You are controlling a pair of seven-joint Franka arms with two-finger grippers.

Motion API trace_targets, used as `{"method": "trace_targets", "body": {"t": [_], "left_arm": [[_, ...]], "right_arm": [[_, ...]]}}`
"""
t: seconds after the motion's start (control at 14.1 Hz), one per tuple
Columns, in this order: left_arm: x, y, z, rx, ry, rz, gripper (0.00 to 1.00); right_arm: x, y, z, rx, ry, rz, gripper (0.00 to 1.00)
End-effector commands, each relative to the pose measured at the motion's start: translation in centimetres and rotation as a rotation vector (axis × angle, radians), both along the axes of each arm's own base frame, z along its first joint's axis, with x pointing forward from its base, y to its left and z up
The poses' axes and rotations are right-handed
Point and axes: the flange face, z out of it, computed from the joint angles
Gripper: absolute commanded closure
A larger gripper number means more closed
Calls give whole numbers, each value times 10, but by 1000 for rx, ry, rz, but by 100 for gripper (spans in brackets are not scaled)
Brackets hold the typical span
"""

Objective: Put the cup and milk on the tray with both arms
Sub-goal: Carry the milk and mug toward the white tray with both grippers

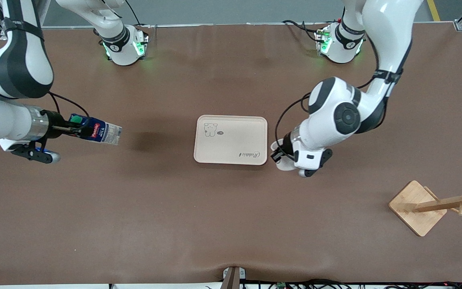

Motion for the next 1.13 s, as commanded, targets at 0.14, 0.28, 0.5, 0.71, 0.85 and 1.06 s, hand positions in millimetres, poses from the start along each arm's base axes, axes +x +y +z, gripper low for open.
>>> {"method": "trace_targets", "body": {"t": [0.14,0.28,0.5,0.71,0.85,1.06], "left_arm": [[7,-14,-35,-169,147,170,100],[6,-23,-48,-253,202,255,100],[4,-26,-82,-357,328,369,100],[5,-21,-104,-398,388,426,100],[12,-6,-121,-441,445,509,100],[11,-3,-137,-465,480,544,100]], "right_arm": [[-7,69,3,-25,11,23,100],[-11,87,1,-29,15,16,100],[-23,152,-12,-77,24,-11,100],[-28,215,-37,-82,-29,-9,100],[-35,249,-56,5,31,-22,100],[-37,275,-62,78,24,-41,100]]}}
